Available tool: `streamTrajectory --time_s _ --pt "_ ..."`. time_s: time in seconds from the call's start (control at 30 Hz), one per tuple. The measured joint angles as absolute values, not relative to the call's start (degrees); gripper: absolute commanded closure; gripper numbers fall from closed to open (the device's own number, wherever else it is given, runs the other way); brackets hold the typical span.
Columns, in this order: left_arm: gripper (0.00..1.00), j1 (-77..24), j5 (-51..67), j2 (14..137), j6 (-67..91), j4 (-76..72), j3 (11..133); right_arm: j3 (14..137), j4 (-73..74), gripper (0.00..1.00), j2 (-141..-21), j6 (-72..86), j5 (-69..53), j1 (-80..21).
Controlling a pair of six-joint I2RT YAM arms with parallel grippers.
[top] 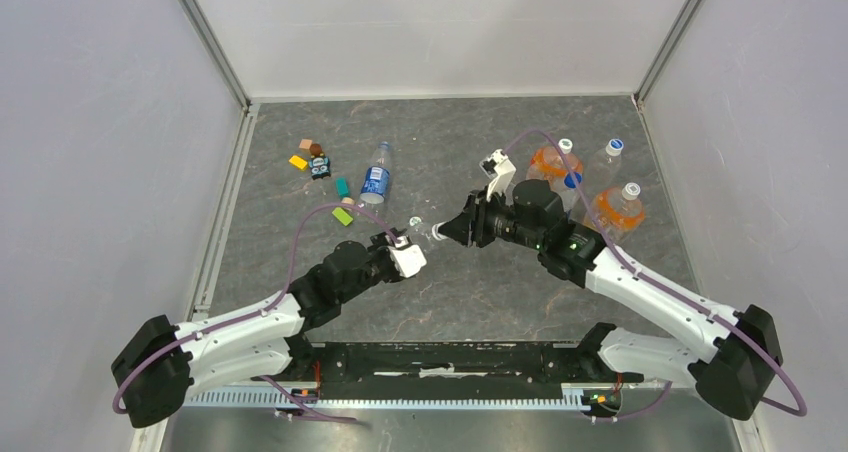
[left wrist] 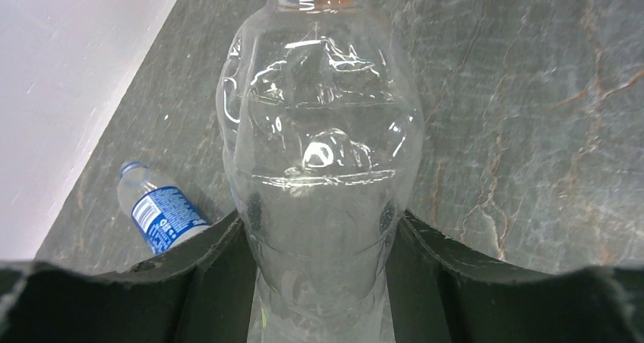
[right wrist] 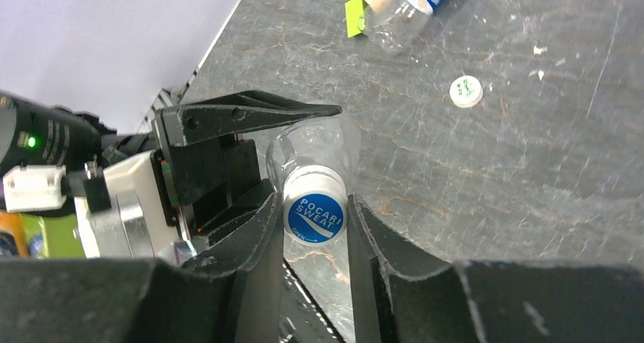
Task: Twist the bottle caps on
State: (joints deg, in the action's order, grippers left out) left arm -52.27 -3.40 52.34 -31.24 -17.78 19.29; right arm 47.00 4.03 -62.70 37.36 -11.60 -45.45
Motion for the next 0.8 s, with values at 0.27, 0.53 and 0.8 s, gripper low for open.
streamTrajectory --time_s 0.27,0.53,0.8 --pt "0.98 -52.27 0.73 52.21 -28.18 -20.99 19.27 50.63 6.17 1.00 -62.63 22.92 -24.21 -41.41" --pt "0.98 -52.27 2.72 52.01 -28.05 -21.65 19.05 55.18 10.20 1.00 -65.39 17.02 -33.15 -40.64" --pt "0.98 -52.60 2.98 52.03 -24.51 -18.76 20.14 55.75 11.84 1.00 -65.65 14.26 -33.43 -40.73"
